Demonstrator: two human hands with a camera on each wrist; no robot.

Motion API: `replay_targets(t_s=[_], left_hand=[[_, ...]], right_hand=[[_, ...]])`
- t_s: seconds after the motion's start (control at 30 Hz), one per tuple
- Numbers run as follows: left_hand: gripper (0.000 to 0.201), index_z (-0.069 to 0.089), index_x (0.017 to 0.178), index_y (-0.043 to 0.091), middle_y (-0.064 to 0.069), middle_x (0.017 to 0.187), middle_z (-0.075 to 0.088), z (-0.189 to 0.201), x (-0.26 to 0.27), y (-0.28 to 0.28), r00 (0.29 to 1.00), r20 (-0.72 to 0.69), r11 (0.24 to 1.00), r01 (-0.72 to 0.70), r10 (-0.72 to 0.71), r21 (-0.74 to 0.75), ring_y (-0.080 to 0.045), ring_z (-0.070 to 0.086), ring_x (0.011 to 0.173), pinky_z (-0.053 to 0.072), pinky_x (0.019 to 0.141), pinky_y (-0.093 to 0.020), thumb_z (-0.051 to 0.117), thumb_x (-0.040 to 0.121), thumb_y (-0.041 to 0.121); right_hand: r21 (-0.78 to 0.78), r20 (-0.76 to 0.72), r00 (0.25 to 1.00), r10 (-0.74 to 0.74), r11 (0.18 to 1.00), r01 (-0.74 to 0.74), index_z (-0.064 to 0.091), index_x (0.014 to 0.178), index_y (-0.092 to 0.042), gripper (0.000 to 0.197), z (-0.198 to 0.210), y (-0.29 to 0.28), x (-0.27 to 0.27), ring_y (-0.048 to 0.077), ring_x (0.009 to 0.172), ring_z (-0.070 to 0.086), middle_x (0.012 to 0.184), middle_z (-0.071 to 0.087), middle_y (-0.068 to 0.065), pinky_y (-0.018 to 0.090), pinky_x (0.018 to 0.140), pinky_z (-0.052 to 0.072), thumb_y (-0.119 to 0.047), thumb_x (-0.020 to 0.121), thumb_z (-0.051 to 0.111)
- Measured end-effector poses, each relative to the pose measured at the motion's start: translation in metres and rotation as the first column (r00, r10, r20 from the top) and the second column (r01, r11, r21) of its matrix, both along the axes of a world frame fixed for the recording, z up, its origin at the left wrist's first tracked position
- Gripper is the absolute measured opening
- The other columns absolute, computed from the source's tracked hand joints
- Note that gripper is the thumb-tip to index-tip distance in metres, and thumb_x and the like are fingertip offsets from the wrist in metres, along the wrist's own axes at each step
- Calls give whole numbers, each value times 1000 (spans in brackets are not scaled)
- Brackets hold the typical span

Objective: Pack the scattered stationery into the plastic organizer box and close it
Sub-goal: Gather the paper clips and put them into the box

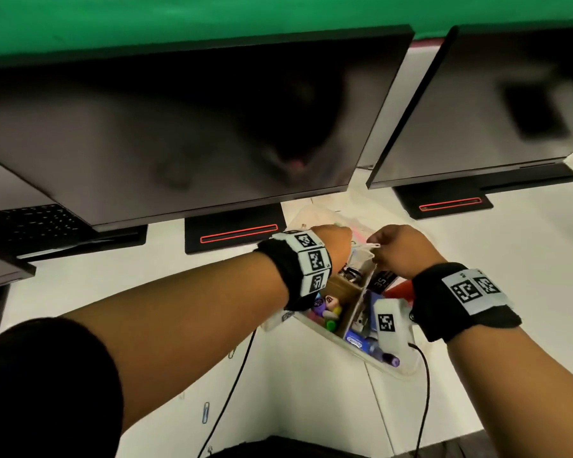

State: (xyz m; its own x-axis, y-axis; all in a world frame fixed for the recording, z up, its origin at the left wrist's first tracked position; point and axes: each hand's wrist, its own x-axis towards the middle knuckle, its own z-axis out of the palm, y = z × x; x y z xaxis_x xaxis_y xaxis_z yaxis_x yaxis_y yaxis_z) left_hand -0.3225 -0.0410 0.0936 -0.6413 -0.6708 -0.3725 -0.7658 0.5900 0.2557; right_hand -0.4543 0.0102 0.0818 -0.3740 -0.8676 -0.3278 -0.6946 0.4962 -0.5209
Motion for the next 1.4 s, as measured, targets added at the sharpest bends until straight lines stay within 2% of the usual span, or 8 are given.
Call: replay_targets(t_s=[0.17,0.3,0.53,0.77,0.87,1.17,1.27,1.4], left_hand=[[25,60,107,10,-11,108,66,-40,-22,-23,973,232,999,20,-13,-28,-32,65,96,55,84,-43,59,83,16],[24,58,112,1,-16,113,63,-9,-36,-9,988,157,999,4,-10,43,-32,60,105,47,85,-34,47,93,13],[34,58,118,6,-11,119,62,-18,-35,-10,998,40,999,-43,41,29,-26,59,108,47,86,-30,60,88,23],[25,66,106,20,-1,110,67,-4,41,-21,952,-236,980,-191,197,48,-20,60,103,47,84,-26,51,87,10],[22,65,105,20,0,108,67,-6,96,-26,940,-216,965,-259,264,50,-19,61,102,45,83,-23,54,87,15],[55,50,125,18,-8,125,50,-84,259,7,930,254,941,-307,264,146,-27,51,118,41,97,-32,72,78,34],[84,36,138,18,-9,132,40,-108,295,27,916,252,923,-356,313,145,-28,43,123,39,102,-35,79,69,43],[102,27,142,19,-9,134,34,-124,318,40,893,159,888,-442,421,131,-28,35,127,38,105,-37,81,61,49]], right_hand=[[27,167,986,-28,999,24,63,99,-8,28,-6,5,-4,35,87,68,94,69,18,44,85,56,6,76,56],[-7,272,958,-87,996,92,57,107,-4,28,-5,2,-2,31,71,68,86,72,22,42,82,57,2,80,56],[48,60,998,-6,999,3,50,132,-5,49,-10,-3,2,29,116,57,129,59,15,32,98,44,-5,83,58],[-55,82,990,111,993,-107,63,89,-13,9,8,-6,29,26,93,62,92,64,6,30,81,47,-7,83,61],[-78,84,970,228,972,-222,66,90,-10,10,17,-10,69,22,87,60,93,67,6,27,75,43,-9,84,58],[131,95,649,754,637,-760,60,110,-15,34,-42,20,205,19,92,54,104,60,4,24,75,39,-27,79,69],[300,102,570,815,521,-799,49,123,-18,68,-86,40,230,26,107,52,122,46,6,32,86,44,-45,67,78],[363,23,561,828,516,-776,35,133,-22,100,-114,57,242,29,116,45,131,34,7,41,96,47,-61,53,79]])
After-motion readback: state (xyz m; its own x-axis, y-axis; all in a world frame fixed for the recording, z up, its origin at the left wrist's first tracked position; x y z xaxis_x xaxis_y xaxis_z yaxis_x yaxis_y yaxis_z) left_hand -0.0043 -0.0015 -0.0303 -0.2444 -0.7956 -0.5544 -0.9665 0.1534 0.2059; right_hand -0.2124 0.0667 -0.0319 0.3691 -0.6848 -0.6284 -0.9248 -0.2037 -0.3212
